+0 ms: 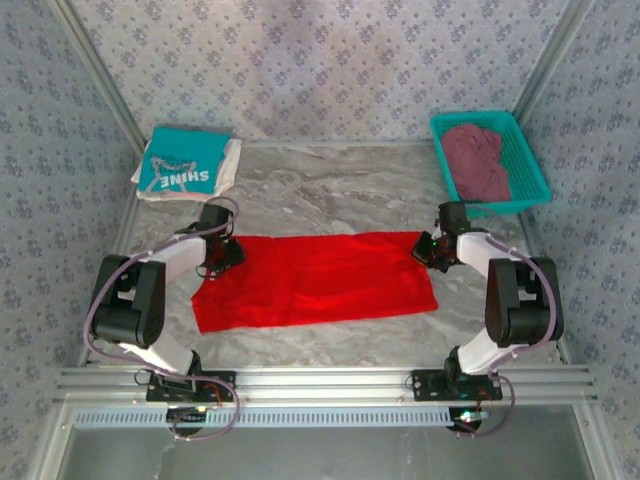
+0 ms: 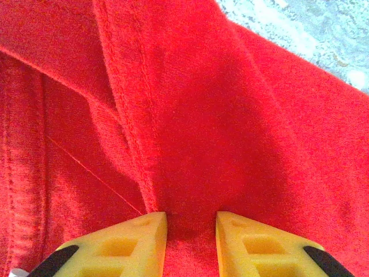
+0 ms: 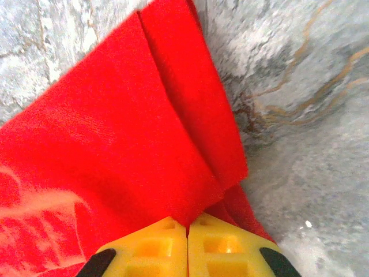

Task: Fold and stack the t-shirts

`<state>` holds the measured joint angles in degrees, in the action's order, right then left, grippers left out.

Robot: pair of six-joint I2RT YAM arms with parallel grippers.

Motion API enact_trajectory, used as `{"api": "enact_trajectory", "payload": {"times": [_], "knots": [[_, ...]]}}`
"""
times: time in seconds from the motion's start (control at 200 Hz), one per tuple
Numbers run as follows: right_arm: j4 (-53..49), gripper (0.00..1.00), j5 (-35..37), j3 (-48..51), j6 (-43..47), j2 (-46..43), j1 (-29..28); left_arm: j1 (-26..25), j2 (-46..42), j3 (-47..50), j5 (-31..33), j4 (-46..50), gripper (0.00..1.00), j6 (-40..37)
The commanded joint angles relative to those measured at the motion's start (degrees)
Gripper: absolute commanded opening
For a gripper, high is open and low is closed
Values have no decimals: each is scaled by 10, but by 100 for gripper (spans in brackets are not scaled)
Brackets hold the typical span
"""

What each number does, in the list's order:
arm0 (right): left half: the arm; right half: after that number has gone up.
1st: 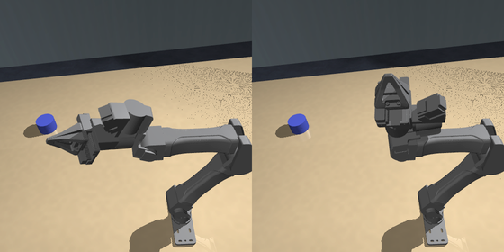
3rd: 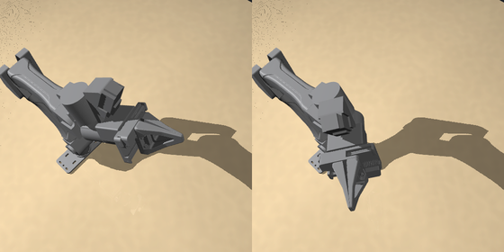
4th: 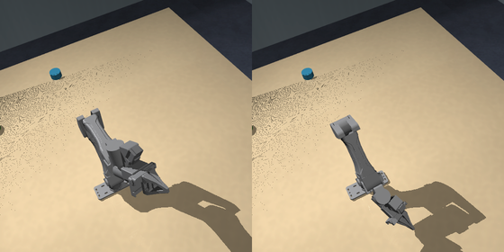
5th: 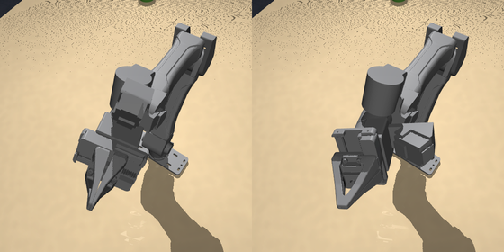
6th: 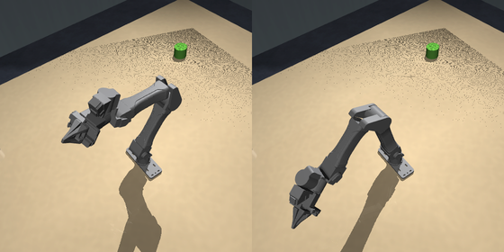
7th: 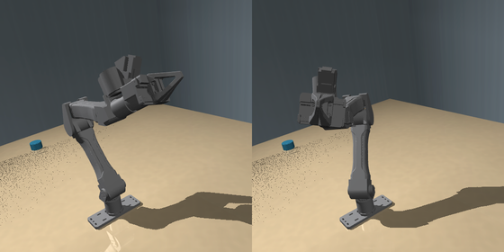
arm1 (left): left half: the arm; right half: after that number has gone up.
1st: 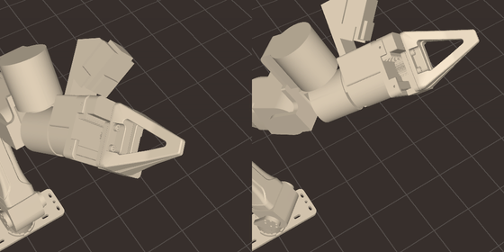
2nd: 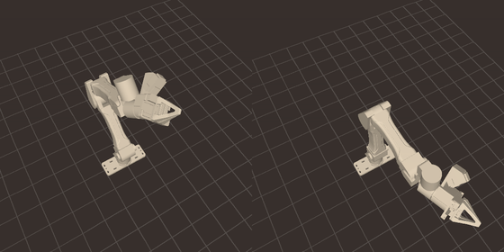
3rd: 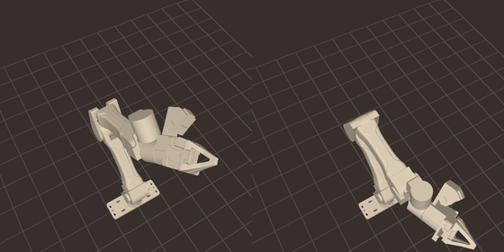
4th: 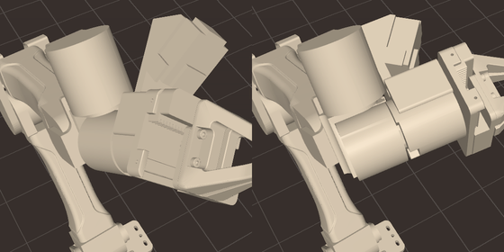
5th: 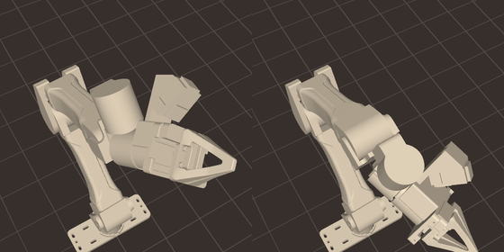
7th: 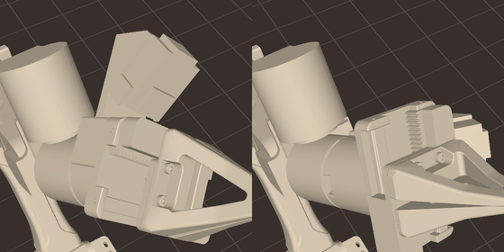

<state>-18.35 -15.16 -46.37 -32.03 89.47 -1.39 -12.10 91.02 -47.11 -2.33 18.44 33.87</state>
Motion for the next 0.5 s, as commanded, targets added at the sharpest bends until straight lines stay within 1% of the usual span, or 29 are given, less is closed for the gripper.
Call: {"api": "enact_trajectory", "payload": {"times": [0.0,0.06,0.155,0.215,0.255,0.28,0.36,0.445,0.495], "knots": [[-34,5,27,-10,8,-23,9,1,15,-13,-7,25,29,-10],[-38,1,29,-10,13,-30,14,1,16,-13,-6,25,28,-10],[-42,1,32,-11,20,-32,20,1,17,-14,-6,24,28,-10],[-49,3,37,-14,25,-30,22,1,19,-16,-3,26,28,-11],[-51,10,42,-15,29,-25,23,1,20,-17,-2,27,28,-12],[-52,12,44,-16,32,-23,23,1,21,-16,-2,26,28,-13],[-55,12,40,-19,37,-10,23,1,24,-18,-1,27,28,-13],[-51,8,38,-18,37,-6,23,1,27,-19,1,28,29,-13],[-50,10,39,-16,36,-8,23,1,27,-18,0,27,28,-14]]}}
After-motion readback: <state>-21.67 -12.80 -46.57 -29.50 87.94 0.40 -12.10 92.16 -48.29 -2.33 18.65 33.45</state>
